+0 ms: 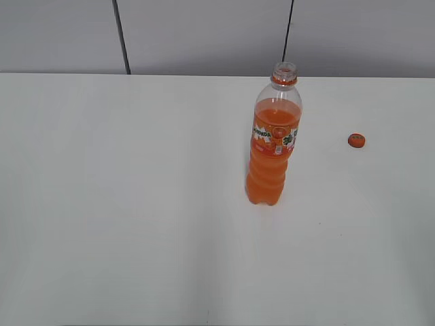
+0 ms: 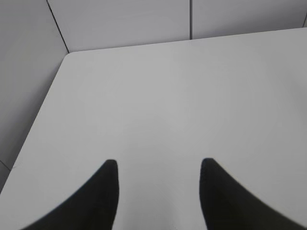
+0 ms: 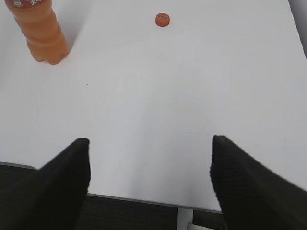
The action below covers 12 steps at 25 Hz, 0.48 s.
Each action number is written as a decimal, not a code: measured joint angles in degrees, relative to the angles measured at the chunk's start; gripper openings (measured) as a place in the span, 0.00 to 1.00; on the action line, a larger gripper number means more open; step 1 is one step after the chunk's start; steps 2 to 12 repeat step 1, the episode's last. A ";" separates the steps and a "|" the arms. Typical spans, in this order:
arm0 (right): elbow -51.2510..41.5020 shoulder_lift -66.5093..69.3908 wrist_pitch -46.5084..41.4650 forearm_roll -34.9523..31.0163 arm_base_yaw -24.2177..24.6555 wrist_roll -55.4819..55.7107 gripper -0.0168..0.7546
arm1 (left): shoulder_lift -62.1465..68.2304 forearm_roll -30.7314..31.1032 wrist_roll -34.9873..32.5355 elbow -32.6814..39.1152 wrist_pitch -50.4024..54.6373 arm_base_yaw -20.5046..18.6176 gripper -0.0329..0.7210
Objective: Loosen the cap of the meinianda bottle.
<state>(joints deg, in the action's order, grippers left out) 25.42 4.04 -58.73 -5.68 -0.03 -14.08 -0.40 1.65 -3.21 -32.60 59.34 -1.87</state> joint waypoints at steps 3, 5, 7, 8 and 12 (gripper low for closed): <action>0.00 0.00 0.00 0.00 0.00 0.00 0.78 | 0.00 0.00 0.00 0.00 0.00 0.00 0.51; 0.00 0.00 0.00 0.00 0.00 0.00 0.78 | 0.00 0.00 0.00 0.00 0.00 0.00 0.51; 0.00 0.00 0.00 0.00 0.00 0.00 0.78 | 0.00 0.00 0.00 0.00 0.00 0.00 0.51; 0.00 0.00 0.00 0.00 0.00 0.00 0.78 | 0.00 0.00 0.00 0.00 0.00 0.00 0.51; 0.00 0.00 0.00 0.00 0.00 0.00 0.78 | 0.00 0.00 0.00 0.00 0.00 0.00 0.51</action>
